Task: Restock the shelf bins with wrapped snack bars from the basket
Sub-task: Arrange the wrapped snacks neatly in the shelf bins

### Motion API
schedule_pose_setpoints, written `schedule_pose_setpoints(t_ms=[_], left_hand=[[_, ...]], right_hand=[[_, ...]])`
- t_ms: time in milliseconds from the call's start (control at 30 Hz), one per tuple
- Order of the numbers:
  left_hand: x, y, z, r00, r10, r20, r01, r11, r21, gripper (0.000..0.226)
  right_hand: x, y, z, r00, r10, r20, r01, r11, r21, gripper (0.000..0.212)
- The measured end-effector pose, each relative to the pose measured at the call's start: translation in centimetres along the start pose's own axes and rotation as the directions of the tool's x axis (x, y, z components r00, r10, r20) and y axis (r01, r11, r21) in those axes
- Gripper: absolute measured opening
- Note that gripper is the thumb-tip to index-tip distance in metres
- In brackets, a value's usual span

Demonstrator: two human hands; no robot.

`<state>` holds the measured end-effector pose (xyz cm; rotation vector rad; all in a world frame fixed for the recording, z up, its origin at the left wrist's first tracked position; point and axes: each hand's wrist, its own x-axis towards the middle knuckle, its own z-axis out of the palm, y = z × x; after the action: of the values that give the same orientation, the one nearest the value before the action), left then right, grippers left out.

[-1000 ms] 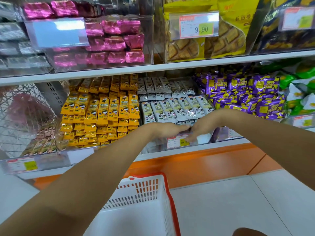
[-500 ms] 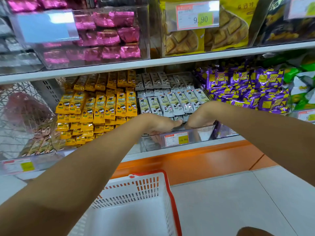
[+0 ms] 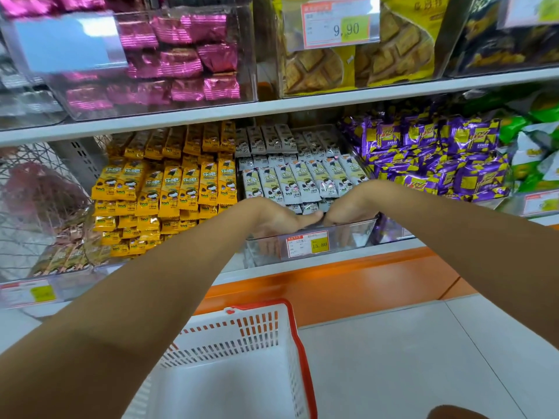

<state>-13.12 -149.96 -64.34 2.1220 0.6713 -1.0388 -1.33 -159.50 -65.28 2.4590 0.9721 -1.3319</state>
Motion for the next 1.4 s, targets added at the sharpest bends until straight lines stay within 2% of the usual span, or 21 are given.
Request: schedule_pose_setpoints(t_ms=[100, 233, 367, 467, 567, 600, 667, 700, 767, 833, 900, 967, 1033, 1067, 1100, 1167, 1200, 1233, 1267, 1333, 1400], left_hand=[[-1.6, -0.4, -0.4, 0.998, 0.024, -0.061, -0.023, 0.999, 0.028, 0.100], [-3.2, -1.9, -1.2, 0.982, 0.008, -0.191, 0.008, 0.996, 0.083, 0.101], [-3.3, -2.0, -1.3, 0.993, -0.024, -0.113, 0.030, 0.998, 0.052, 0.113], [-3.5, -1.3, -1.1, 0.998, -0.062, -0.001, 0.062, 0.998, 0.013, 0.128], [-3.6, -0.5, -0.1, 0.997, -0.061, 0.049, 0.062, 0.998, -0.022, 0.121], [-3.4, -0.4, 0.1, 0.997, -0.053, 0.053, 0.054, 0.998, -0.023, 0.119], [-2.8, -0.4, 0.3, 0.997, -0.038, 0.059, 0.039, 0.999, -0.012, 0.117], [-2.5, -0.6, 0.3, 0.998, -0.031, 0.048, 0.031, 1.000, -0.001, 0.117], [-2.5, -1.0, 0.5, 1.000, -0.022, -0.009, 0.022, 1.000, 0.017, 0.114], [-3.1, -1.5, 0.6, 0.994, 0.016, -0.109, -0.014, 1.000, 0.015, 0.106], [-4.5, -2.3, 0.6, 0.975, 0.076, -0.209, -0.072, 0.997, 0.028, 0.086], [-6.1, -3.8, 0.1, 0.933, 0.176, -0.313, -0.168, 0.984, 0.053, 0.058], [-8.0, -6.1, -0.2, 0.812, 0.277, -0.513, -0.263, 0.959, 0.102, 0.048], [-9.1, -7.4, -0.2, 0.694, 0.307, -0.651, -0.285, 0.948, 0.143, 0.048], [-10.0, -8.8, -0.1, 0.543, 0.326, -0.773, -0.288, 0.938, 0.193, 0.044], [-11.3, -11.5, 0.0, 0.261, 0.319, -0.911, -0.232, 0.937, 0.261, 0.033], [-11.6, -13.0, -0.2, 0.171, 0.314, -0.934, -0.198, 0.940, 0.279, 0.029], [-11.8, -14.2, -0.6, 0.133, 0.325, -0.936, -0.159, 0.940, 0.303, 0.030], [-11.6, -15.6, -1.1, 0.142, 0.352, -0.925, -0.111, 0.934, 0.339, 0.036], [-11.0, -17.8, -2.3, 0.214, 0.409, -0.887, 0.008, 0.907, 0.421, 0.059], [-10.7, -19.5, -3.3, 0.306, 0.426, -0.851, 0.156, 0.860, 0.486, 0.086]], right_hand=[[-0.9, -1.0, 0.1, 0.995, -0.097, 0.034, 0.094, 0.992, 0.079, 0.058], [-2.8, -3.3, 0.5, 0.979, -0.197, -0.044, 0.201, 0.976, 0.090, 0.045], [-2.5, -4.2, 1.3, 0.956, -0.280, -0.089, 0.290, 0.949, 0.125, 0.024], [-2.4, -4.0, 1.7, 0.940, -0.328, -0.099, 0.340, 0.928, 0.152, 0.027], [-3.1, -3.2, 2.0, 0.927, -0.344, -0.152, 0.358, 0.930, 0.078, 0.015], [-3.4, -2.9, 2.0, 0.921, -0.341, -0.189, 0.355, 0.934, 0.047, 0.019], [-3.8, -2.1, 1.8, 0.918, -0.304, -0.253, 0.308, 0.951, -0.025, 0.044], [-4.2, -1.8, 1.8, 0.919, -0.295, -0.261, 0.288, 0.955, -0.065, 0.046], [-5.3, -1.7, 1.7, 0.902, -0.322, -0.287, 0.304, 0.947, -0.104, 0.031], [-6.5, -1.8, 1.4, 0.887, -0.317, -0.334, 0.363, 0.928, 0.082, 0.023], [-7.7, -2.5, 1.2, 0.868, -0.311, -0.387, 0.418, 0.878, 0.234, 0.020], [-8.4, -3.9, 1.2, 0.816, -0.310, -0.488, 0.481, 0.831, 0.278, 0.024], [-8.5, -5.9, 1.4, 0.686, -0.305, -0.660, 0.540, 0.822, 0.181, 0.025], [-8.2, -7.1, 1.5, 0.589, -0.297, -0.751, 0.553, 0.827, 0.106, 0.024], [-7.6, -8.4, 1.7, 0.492, -0.295, -0.819, 0.567, 0.823, 0.044, 0.023], [-6.3, -11.2, 2.3, 0.385, -0.331, -0.862, 0.611, 0.791, -0.031, 0.036], [-5.4, -12.5, 2.7, 0.356, -0.384, -0.852, 0.622, 0.778, -0.091, 0.048], [-4.7, -13.6, 3.1, 0.355, -0.436, -0.827, 0.607, 0.780, -0.151, 0.061], [-4.1, -14.6, 3.5, 0.373, -0.471, -0.799, 0.576, 0.793, -0.199, 0.072], [-2.8, -15.8, 4.0, 0.440, -0.494, -0.750, 0.475, 0.837, -0.273, 0.087], [-1.9, -16.5, 4.3, 0.484, -0.497, -0.721, 0.382, 0.861, -0.336, 0.092]])
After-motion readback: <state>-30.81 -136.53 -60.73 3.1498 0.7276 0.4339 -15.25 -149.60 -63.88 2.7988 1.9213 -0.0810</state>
